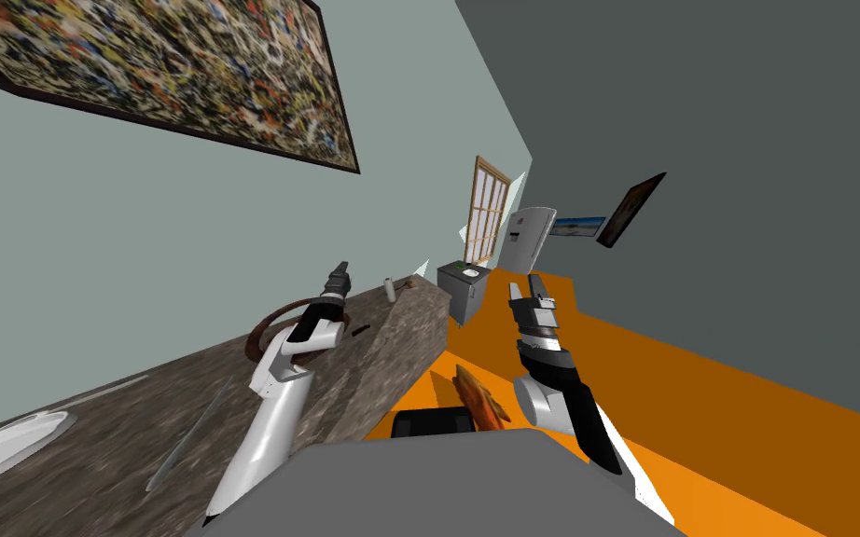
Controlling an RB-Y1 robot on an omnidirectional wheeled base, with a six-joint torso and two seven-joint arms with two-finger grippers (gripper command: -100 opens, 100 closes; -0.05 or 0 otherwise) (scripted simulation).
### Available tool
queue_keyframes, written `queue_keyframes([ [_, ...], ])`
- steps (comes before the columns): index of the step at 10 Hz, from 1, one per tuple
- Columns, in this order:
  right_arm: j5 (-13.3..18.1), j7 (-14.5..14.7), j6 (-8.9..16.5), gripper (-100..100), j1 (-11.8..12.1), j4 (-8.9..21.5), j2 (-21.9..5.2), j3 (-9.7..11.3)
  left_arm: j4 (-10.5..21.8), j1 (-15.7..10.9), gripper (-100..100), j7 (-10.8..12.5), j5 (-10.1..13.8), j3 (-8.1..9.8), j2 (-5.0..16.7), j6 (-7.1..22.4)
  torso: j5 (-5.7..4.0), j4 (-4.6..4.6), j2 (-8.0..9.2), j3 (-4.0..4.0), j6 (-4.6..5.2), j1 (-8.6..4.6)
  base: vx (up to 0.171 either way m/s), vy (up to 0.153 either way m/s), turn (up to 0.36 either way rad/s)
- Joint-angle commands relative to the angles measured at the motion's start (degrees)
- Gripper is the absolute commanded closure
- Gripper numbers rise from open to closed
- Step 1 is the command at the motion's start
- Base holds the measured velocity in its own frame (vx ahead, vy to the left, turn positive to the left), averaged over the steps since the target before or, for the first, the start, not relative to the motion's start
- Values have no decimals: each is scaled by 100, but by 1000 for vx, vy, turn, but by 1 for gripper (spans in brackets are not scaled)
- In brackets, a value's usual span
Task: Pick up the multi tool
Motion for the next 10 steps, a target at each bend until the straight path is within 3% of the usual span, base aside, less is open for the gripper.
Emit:
queue_keyframes([
  [1, 0, 0, 0, 0, 0, 0, 0, 0, 35, -21, -100, 10, -2, 16, -4, 194, 0, 0, 0, 0, 0, 0, -15, -13, 8],
  [2, 0, 0, 0, 0, 0, 0, 0, 0, 184, -214, -100, 76, -10, 125, -4, 423, 0, 0, 0, 0, -2, -2, -13, -9, -123],
  [4, 0, 0, 0, 0, 0, 0, 0, 0, 184, -214, -100, 76, -10, 125, -4, 663, 0, 0, -2, -1, 0, 1, -8, 0, -86],
  [5, 0, 0, 0, 0, 0, 0, 0, 0, 335, -398, -100, 149, -20, 231, -11, 859, 0, 0, -2, -1, -2, 2, -6, -4, -186],
  [10, 0, 0, 0, 0, 0, 0, 0, 0, 487, -570, -100, 228, -33, 333, -23, 1621, 0, -1, -5, -3, -1, -1, -7, -9, -75],
])
